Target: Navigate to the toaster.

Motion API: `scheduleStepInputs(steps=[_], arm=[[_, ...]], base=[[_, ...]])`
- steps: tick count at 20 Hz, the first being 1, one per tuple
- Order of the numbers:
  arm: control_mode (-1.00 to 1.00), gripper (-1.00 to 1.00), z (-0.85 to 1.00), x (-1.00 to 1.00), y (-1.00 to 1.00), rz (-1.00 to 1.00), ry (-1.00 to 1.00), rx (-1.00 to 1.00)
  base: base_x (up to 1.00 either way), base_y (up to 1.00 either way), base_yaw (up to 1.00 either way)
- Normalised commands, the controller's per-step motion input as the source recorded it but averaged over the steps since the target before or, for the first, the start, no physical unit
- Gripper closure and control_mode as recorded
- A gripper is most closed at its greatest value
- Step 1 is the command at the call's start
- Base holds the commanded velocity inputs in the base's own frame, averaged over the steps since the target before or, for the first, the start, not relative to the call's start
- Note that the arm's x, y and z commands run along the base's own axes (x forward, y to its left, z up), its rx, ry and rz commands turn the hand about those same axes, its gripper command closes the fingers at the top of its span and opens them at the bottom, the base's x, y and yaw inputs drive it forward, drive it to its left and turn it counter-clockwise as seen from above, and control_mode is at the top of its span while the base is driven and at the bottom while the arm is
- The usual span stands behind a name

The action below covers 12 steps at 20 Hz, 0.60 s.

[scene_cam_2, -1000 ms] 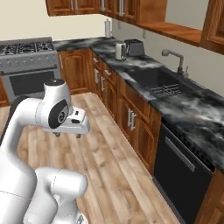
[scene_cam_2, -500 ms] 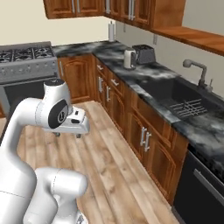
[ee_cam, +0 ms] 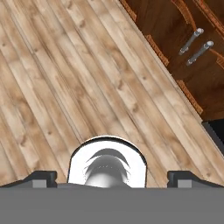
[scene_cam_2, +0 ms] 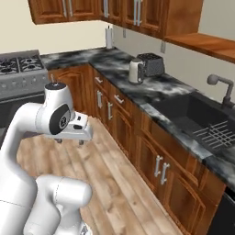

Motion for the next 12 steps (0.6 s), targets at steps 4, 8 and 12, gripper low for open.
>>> scheduleStepInputs(steps=[4, 8, 12], arm=[[1.00, -1.00, 0.00, 0.00, 0.00, 0.00, 0.00, 0.00], [1.00, -1.00, 0.00, 0.00, 0.00, 0.00, 0.00, 0.00], [1.00, -1.00, 0.00, 0.00, 0.00, 0.00, 0.00, 0.00]], base=[[1.00, 0.19, -0.29], [1.00, 0.31, -0.29], [1.00, 0.43, -0.31]])
